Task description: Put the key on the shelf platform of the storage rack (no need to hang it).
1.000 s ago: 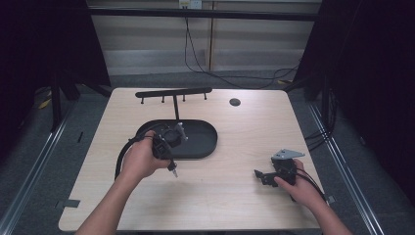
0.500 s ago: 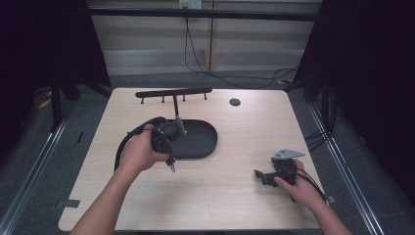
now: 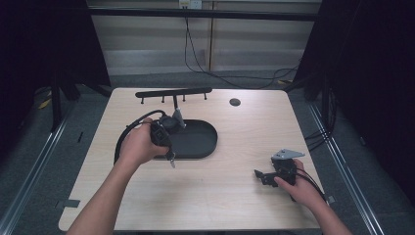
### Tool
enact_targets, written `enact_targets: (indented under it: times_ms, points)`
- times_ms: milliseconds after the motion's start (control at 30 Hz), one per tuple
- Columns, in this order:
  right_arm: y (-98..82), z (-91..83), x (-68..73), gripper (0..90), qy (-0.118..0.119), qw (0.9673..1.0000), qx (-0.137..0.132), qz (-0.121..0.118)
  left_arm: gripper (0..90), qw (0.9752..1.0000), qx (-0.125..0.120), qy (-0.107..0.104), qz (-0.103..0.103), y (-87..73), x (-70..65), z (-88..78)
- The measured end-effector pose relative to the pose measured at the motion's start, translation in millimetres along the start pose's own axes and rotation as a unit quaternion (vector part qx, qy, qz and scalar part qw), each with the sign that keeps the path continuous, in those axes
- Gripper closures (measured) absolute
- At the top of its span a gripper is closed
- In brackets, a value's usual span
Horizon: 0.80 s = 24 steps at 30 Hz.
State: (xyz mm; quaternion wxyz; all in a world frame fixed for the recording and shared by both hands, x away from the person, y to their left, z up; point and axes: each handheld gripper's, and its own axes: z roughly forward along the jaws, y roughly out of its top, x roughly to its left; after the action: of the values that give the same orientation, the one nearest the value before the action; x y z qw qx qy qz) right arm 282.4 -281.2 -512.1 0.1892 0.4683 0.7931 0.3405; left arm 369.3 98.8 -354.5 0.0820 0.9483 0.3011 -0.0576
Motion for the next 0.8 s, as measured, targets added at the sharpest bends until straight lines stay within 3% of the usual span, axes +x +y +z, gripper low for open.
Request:
enact_targets:
  times_ms: [800]
  points:
    - [0.0, 0.2, -0.4, 12.4, 0.000, 1.0000, -0.002, -0.003, 89.0, 0.9999, 0.002, 0.006, -0.009, 13.7, 7.4, -18.0]
